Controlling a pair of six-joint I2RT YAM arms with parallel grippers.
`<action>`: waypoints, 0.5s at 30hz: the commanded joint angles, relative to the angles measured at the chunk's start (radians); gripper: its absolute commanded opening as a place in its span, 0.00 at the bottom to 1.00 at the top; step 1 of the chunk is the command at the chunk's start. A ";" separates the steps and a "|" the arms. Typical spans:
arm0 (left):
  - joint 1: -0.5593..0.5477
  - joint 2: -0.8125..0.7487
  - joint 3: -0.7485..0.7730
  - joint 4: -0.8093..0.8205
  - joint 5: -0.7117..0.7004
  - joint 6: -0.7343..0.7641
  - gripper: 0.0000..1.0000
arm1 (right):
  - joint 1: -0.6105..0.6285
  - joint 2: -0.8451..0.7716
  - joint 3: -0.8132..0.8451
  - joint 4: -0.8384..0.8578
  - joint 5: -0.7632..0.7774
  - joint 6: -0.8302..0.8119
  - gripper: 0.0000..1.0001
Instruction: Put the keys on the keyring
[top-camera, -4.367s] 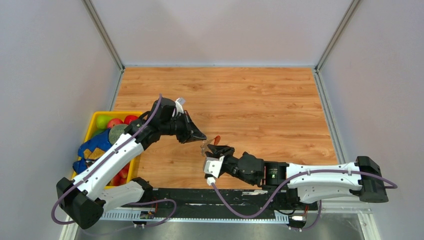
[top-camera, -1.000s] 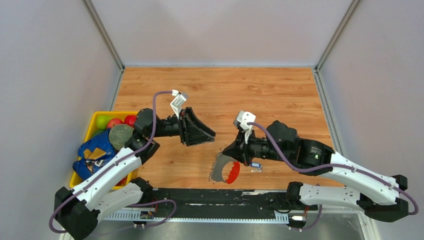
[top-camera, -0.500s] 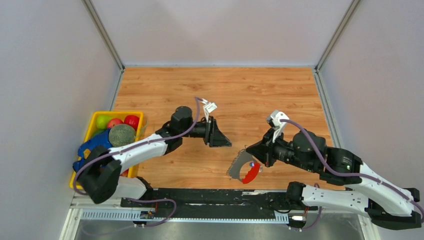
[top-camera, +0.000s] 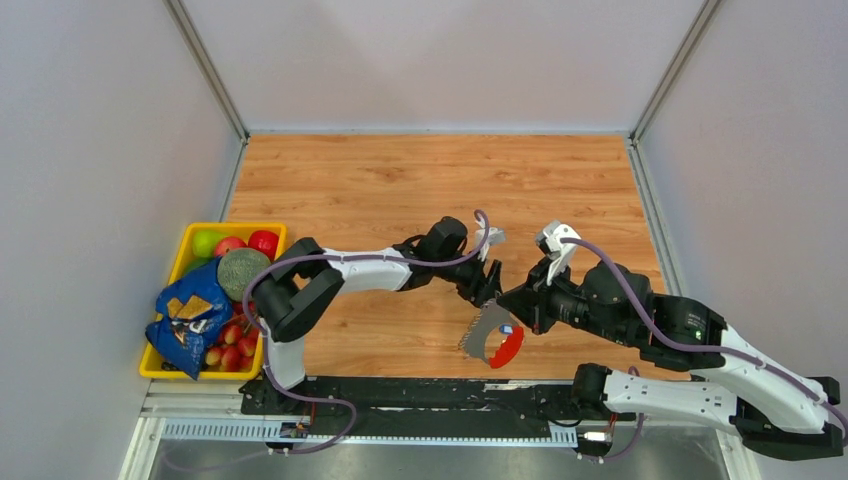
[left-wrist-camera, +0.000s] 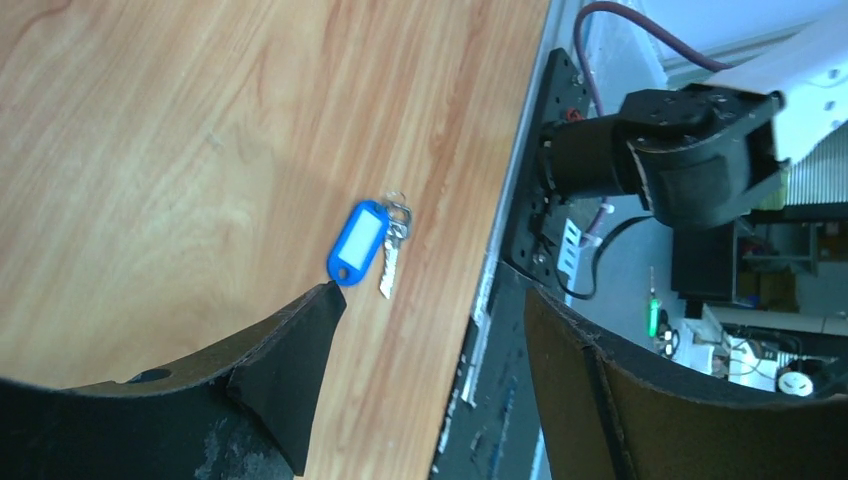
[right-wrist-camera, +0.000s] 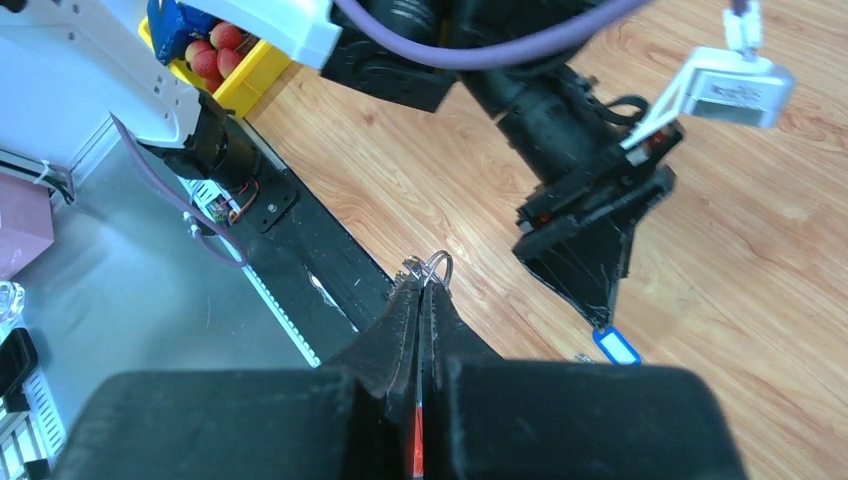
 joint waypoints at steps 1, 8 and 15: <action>-0.022 0.078 0.109 -0.033 0.065 0.128 0.79 | -0.003 0.008 0.042 0.042 -0.045 -0.003 0.00; -0.044 0.249 0.326 -0.142 0.175 0.293 0.82 | -0.003 0.022 0.052 0.046 -0.100 -0.022 0.00; -0.060 0.370 0.469 -0.284 0.218 0.473 0.84 | -0.003 0.022 0.051 0.051 -0.136 -0.039 0.00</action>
